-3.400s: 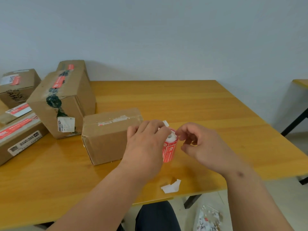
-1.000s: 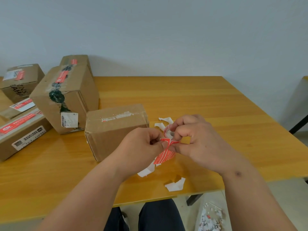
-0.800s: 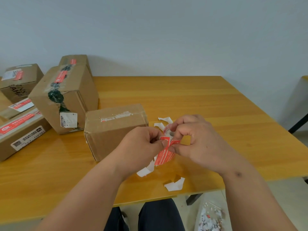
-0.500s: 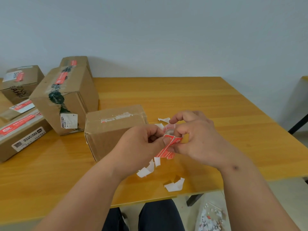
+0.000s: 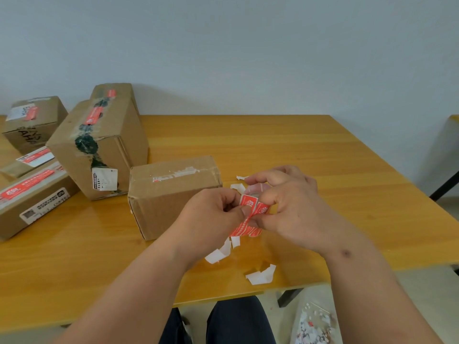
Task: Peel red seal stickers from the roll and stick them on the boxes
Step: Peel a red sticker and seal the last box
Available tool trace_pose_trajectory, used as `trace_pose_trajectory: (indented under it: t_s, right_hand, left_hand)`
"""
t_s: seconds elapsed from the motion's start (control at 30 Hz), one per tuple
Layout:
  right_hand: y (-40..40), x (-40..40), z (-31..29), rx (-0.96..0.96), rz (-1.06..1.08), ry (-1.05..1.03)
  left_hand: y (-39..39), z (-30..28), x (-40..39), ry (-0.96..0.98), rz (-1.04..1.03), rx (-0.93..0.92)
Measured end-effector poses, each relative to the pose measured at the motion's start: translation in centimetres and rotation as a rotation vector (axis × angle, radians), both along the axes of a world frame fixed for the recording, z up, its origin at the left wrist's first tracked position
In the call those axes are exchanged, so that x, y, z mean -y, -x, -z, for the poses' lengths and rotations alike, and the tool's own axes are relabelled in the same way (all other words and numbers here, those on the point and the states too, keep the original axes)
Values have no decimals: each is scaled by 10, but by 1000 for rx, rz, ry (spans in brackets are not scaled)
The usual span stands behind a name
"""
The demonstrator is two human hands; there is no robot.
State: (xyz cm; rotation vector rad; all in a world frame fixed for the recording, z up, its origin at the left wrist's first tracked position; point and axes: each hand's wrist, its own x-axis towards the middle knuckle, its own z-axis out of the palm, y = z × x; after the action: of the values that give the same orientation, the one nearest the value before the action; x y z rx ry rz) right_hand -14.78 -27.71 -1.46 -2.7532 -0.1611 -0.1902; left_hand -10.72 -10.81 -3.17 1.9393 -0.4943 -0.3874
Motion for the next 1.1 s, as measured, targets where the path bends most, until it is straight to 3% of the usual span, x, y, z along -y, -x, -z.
trace_pose_trajectory:
  t_s: [0.2,0.4,1.1]
  right_hand:
    - [2,1,0,29,-7,-54]
    - [1,3,0,18,5,-34]
    - [5,2,-2,16,22,-38]
  left_hand:
    - [-2,-2,-3,104,-15,-83]
    - [-2,-5,-10,36,56,-65]
    - [1,7,3,95,-193,-91]
